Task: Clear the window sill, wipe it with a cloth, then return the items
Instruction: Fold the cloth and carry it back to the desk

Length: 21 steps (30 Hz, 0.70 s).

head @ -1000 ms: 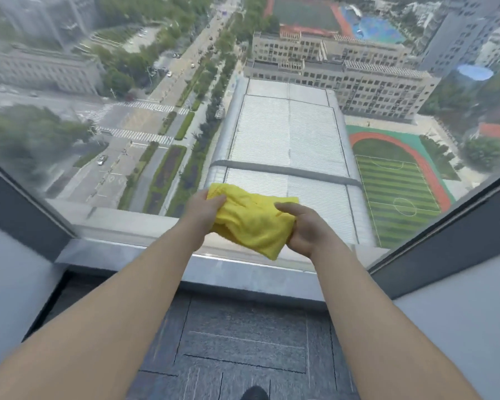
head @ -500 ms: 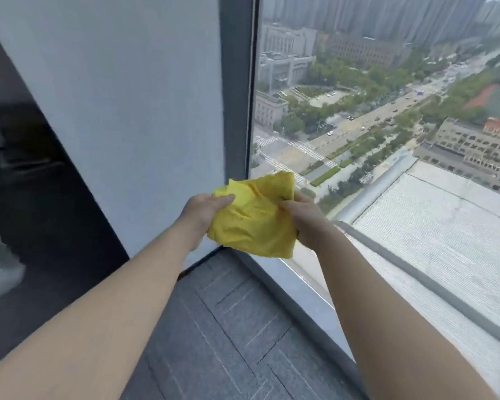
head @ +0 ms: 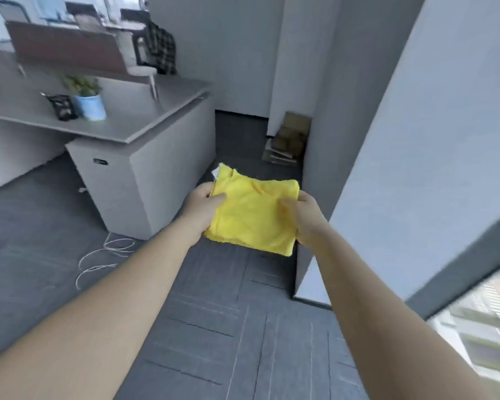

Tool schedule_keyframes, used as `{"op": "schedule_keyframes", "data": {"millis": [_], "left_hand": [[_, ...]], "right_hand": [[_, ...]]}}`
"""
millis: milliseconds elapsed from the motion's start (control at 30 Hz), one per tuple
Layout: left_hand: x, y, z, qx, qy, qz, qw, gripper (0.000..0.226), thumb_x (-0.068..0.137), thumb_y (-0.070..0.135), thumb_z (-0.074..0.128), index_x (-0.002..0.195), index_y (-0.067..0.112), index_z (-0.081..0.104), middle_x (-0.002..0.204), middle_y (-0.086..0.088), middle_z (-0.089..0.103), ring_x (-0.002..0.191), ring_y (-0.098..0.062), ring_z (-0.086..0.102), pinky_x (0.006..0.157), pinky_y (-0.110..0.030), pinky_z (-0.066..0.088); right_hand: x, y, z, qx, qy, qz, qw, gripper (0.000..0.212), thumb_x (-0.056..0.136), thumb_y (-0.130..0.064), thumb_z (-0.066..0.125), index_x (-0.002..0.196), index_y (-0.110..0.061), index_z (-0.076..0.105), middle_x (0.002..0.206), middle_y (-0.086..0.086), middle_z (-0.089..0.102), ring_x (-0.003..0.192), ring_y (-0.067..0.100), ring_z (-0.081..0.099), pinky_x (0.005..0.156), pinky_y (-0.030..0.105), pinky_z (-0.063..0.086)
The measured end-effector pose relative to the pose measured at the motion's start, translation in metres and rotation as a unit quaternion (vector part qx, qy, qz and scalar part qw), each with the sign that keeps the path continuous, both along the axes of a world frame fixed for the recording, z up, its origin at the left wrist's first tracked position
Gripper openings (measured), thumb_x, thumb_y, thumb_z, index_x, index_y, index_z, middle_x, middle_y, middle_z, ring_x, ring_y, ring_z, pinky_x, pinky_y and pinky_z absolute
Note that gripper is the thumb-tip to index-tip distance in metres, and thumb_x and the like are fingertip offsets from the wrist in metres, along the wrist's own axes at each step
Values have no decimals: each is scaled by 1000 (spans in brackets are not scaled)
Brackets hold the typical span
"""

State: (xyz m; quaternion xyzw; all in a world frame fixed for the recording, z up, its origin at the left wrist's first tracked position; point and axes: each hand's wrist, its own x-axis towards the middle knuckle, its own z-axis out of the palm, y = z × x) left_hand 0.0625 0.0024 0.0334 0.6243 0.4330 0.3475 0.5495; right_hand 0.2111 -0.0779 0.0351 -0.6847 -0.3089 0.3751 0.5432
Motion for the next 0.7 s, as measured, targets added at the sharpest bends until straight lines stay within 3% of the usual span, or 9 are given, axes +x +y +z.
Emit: {"op": "schedule_keyframes", "data": {"millis": [33, 100, 200, 300, 433, 500, 633, 700], "left_hand": [[-22, 14, 1, 2, -2, 27, 1000, 14, 89, 11, 46, 88, 19, 58, 81, 5, 54, 80, -15, 52, 61, -18, 38], [-63, 46, 3, 10, 2, 71, 997, 25, 90, 11, 46, 113, 14, 56, 89, 1, 56, 85, -17, 52, 59, -16, 40], [-124, 103, 5, 11, 11, 120, 993, 27, 89, 11, 47, 115, 11, 55, 79, 7, 55, 84, -19, 53, 58, -18, 42], [-183, 168, 10, 8, 20, 144, 989, 30, 88, 9, 47, 117, 9, 54, 87, 1, 57, 93, -20, 52, 65, -21, 41], [-245, 246, 24, 6, 37, 134, 990, 38, 87, 3, 44, 122, 15, 51, 103, -3, 55, 95, -20, 52, 66, -23, 42], [-266, 280, 29, 8, 51, 119, 992, 44, 86, 1, 42, 125, 19, 47, 105, -1, 53, 96, -20, 51, 66, -23, 42], [-292, 351, 27, 9, 77, 103, 992, 50, 85, -1, 38, 129, 23, 43, 108, 0, 51, 98, -21, 49, 76, -30, 42], [-295, 389, 21, 14, 90, 95, 991, 51, 85, -1, 37, 130, 23, 42, 108, 0, 50, 98, -19, 48, 73, -28, 43]], "right_hand": [[-19, 21, 2, -1, 3, 23, 1000, 22, 91, -3, 39, 95, -17, 55, 104, 3, 58, 108, 28, 55, 95, 43, 47], [-56, 64, 5, 1, 15, 58, 998, 26, 92, -2, 40, 84, -23, 52, 94, -1, 57, 94, 20, 56, 86, 37, 45], [-112, 131, 11, 6, 22, 113, 993, 17, 91, -3, 43, 93, -16, 53, 89, -1, 56, 87, 19, 55, 81, 36, 42], [-167, 203, 16, 20, 20, 138, 990, 23, 90, 0, 44, 108, -11, 53, 85, -1, 56, 82, 18, 55, 79, 35, 43], [-228, 290, 23, 33, 25, 161, 986, 37, 87, 5, 43, 121, -5, 52, 98, 6, 57, 99, 27, 53, 86, 39, 45], [-247, 328, 24, 37, 20, 164, 986, 38, 85, 7, 42, 119, -6, 52, 97, 6, 57, 101, 29, 53, 87, 40, 45], [-270, 403, 19, 24, 4, 169, 985, 45, 83, 7, 43, 123, -11, 53, 116, 12, 58, 114, 35, 54, 98, 50, 46], [-273, 442, 13, 21, 2, 160, 987, 49, 82, 7, 42, 126, -13, 53, 124, 14, 58, 115, 35, 54, 99, 52, 45]]}}
